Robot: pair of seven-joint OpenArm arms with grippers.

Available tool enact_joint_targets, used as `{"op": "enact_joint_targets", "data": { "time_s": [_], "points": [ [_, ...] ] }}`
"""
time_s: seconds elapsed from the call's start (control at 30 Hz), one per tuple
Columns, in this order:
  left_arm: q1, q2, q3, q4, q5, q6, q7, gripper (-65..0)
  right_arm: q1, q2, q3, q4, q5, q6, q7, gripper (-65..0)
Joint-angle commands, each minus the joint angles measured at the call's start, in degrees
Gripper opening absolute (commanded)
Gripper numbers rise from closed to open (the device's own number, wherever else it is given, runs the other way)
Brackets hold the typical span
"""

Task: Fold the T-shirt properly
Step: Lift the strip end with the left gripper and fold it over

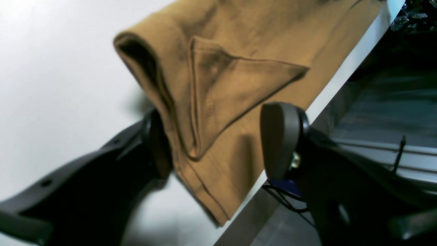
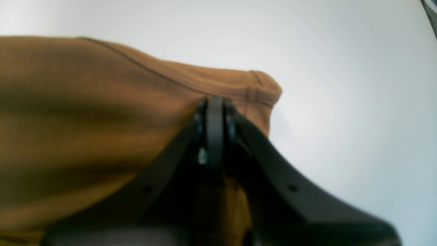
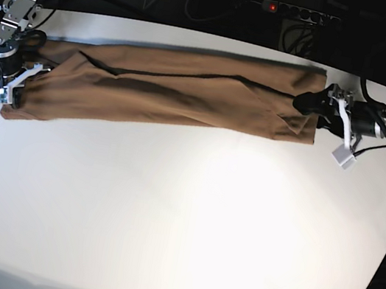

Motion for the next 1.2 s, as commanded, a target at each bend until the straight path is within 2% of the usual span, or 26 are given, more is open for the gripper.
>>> {"op": "enact_joint_targets", "data": {
  "time_s": [0.0,0.07,0.1,0.2,0.3,0.33,0.4,0.5,0.73,0.93,1.07,1.17],
  "points": [
    [3.74,0.29,3.84,-2.70,83.80,4.84,15.38,-24.2,-1.05,-0.85,-0.53,-1.12,-5.36,3.90,-7.58,-64.7],
    [3.74,0.11,5.78,-2.70,84.06,4.84,15.38,-24.7,-1.05,-0.85,-0.53,-1.12,-5.36,3.90,-7.58,-64.7],
    [3.74,0.11,6.48,-2.62,84.06,4.84,15.38,-27.0,-1.05,-0.85,-0.53,-1.12,-5.36,3.90,-7.58,-64.7],
    [2.34,0.20,6.57,-2.62,84.06,4.84,15.38,-42.9,-1.05,-0.85,-0.53,-1.12,-5.36,3.90,-7.58,-64.7],
    [1.20,0.20,6.57,-2.70,84.15,4.84,15.38,-64.4,-1.05,-0.76,-0.53,-1.12,-5.36,3.90,-7.58,-64.7],
    [0.93,0.20,6.57,-2.70,84.32,4.84,15.38,-65.0,-1.05,-0.76,-0.53,-1.12,-5.36,3.90,-7.58,-64.7],
    [0.49,0.29,6.31,-2.70,86.08,4.84,15.38,-61.8,-0.96,-0.67,-0.53,-1.12,-5.36,3.90,-7.66,-64.7],
    [0.23,0.64,5.52,-2.70,89.77,4.84,15.38,-61.8,-0.96,-0.67,-0.53,-1.12,-5.36,3.90,-7.66,-64.7],
    [-1.62,2.40,-2.92,-2.00,94.08,4.84,15.38,-61.8,-0.96,-0.76,-0.53,-1.12,-5.36,3.90,-7.66,-64.7],
    [-4.17,4.07,-8.11,-0.07,94.35,4.84,15.38,-61.8,-0.96,-0.67,-0.62,-1.20,-5.36,3.90,-7.66,-64.7],
    [-3.90,6.18,-8.02,6.88,95.75,4.84,15.38,-61.8,-1.05,-0.58,-0.70,-1.29,-5.36,3.90,-7.58,-64.7],
    [-4.26,9.43,-8.02,8.46,101.55,4.84,15.38,-61.8,-1.05,-0.58,-0.79,-1.20,-5.36,3.90,-7.58,-64.7]
  ]
}}
